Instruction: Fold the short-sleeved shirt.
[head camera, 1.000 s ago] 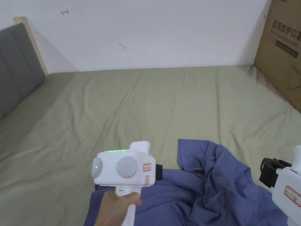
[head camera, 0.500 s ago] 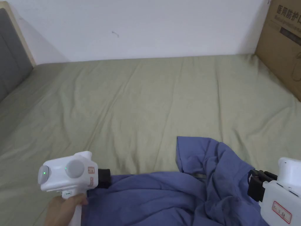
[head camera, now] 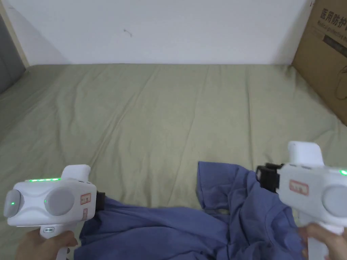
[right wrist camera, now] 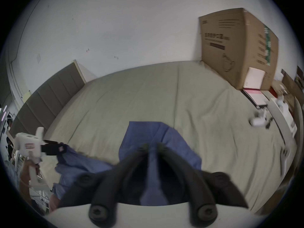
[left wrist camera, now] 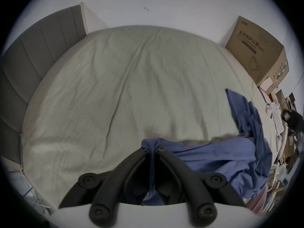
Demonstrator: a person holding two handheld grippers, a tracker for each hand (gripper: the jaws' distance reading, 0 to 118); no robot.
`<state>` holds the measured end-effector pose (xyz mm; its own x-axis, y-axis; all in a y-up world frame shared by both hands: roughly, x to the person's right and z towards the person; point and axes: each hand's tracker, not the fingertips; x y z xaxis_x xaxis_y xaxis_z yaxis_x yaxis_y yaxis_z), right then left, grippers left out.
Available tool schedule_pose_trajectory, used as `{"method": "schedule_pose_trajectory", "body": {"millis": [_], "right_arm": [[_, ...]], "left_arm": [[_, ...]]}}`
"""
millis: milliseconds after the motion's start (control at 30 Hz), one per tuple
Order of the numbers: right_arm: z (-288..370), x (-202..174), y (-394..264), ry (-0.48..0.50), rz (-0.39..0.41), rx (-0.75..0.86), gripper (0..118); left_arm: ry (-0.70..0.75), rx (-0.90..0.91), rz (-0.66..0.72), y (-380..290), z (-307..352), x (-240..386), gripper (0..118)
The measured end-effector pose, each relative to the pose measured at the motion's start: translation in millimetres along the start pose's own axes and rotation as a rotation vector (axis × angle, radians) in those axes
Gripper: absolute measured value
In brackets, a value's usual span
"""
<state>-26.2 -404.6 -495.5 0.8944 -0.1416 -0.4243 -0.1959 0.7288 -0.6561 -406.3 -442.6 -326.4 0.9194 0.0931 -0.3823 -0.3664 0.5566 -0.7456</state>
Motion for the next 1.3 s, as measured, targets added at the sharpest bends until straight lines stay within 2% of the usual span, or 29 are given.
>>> {"method": "schedule_pose_trajectory", "body": {"millis": [33,100,200,300,333,400,433,533,633,700,800,933,967,1167,1300], "right_arm": [[-20,0,13,-0.011,0.054,-0.026,82],[-64,8,32,0.005,0.127,-0.099,83],[-129,29,44,-0.106,0.133,-0.261,83],[-158,45,34,-0.115,0.098,-0.347,83],[-164,49,28,-0.102,0.069,-0.379,81],[-173,51,14,-0.067,0.054,-0.462,55],[-159,44,13,-0.093,0.076,-0.37,55],[-150,29,19,-0.117,0.181,-0.371,6],[-139,24,27,-0.118,0.202,-0.387,5],[-124,27,38,-0.129,0.176,-0.364,5],[-87,32,69,-0.133,0.107,-0.28,5],[-20,37,123,-0.176,0.128,-0.157,5],[-14,52,142,-0.192,0.128,-0.108,5],[88,67,217,-0.201,0.031,0.087,5],[143,64,240,-0.161,-0.028,0.188,5]], "left_arm": [[-0.002,0.017,-0.017,4,6,2,2],[-0.008,0.035,-0.033,12,12,1,2],[-0.024,0.041,-0.024,19,14,-5,2],[-0.032,0.041,-0.006,22,11,-12,2],[-0.031,0.037,-0.002,23,8,-14,2],[-0.019,0.027,0.007,24,2,-16,2],[-0.015,0.021,0.011,24,0,-16,2],[-0.006,0.009,0.009,25,-5,-15,2],[-0.007,0.018,0.022,28,1,-16,2],[-0.007,0.022,0.021,34,5,-20,2],[0.031,0.05,0.075,46,21,-29,2],[0.057,0.163,0.052,72,72,-33,2],[0.068,0.199,0.035,81,88,-34,2],[0.118,0.38,0.058,135,169,-41,2],[0.086,0.476,0.066,164,220,-42,2]]}}
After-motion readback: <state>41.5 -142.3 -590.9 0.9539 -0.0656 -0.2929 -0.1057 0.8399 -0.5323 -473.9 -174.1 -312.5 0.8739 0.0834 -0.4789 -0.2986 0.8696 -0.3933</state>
